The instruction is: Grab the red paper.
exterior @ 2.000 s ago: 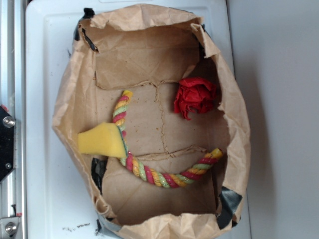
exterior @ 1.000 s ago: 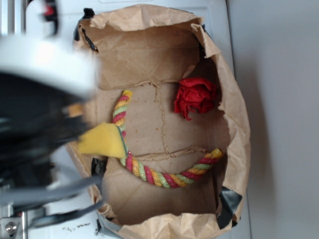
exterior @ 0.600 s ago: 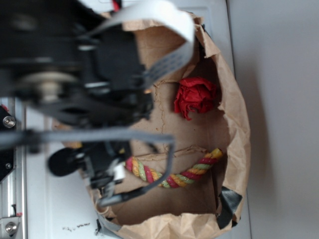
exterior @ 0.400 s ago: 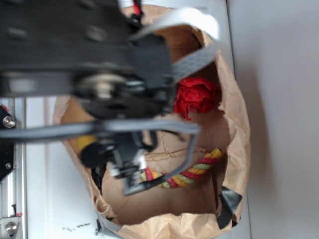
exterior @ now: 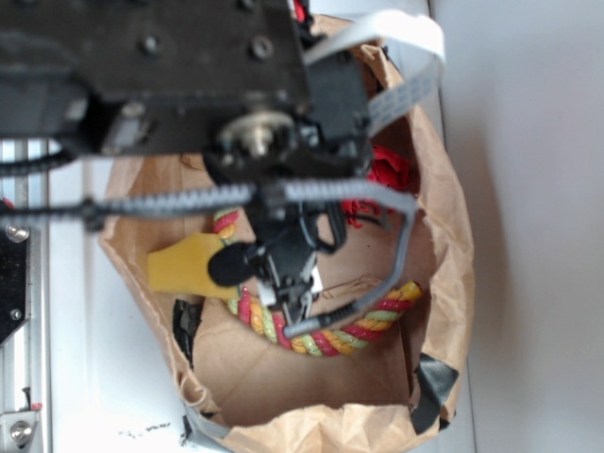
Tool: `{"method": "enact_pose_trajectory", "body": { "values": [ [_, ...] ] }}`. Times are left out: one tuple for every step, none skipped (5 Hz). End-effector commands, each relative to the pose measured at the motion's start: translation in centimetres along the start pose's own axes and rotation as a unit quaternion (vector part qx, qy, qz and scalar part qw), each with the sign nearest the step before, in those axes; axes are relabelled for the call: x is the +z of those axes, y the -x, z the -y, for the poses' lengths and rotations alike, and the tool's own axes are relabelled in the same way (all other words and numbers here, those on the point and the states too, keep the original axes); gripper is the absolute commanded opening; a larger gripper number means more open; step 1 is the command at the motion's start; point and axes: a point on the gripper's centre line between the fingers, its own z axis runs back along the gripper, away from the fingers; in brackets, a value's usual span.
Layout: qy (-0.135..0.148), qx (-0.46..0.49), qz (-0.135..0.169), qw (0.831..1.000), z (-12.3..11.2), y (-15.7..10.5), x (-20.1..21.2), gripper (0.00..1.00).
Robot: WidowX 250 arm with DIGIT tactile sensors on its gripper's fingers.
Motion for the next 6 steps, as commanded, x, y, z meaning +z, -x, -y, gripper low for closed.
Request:
{"method": "enact_pose_trajectory", "body": {
  "values": [
    [-0.012,0.048,0.063,0.997,-2.4,-1.6,-1.1,1.0],
    [-0.027,0.055,0.064,0.996,-3.1,-2.4,-2.2,1.0],
    [-0.039,0.056,0.053,0.996,-3.6,-3.1,-3.3,1.0],
    [-0.057,0.057,0.043,0.996,-4.1,-3.9,-4.5,1.0],
    [-0.057,0.057,0.043,0.996,-4.1,-3.9,-4.5,1.0],
    [-0.057,0.057,0.043,0.996,-4.1,-3.9,-4.5,1.0]
  ]
}}
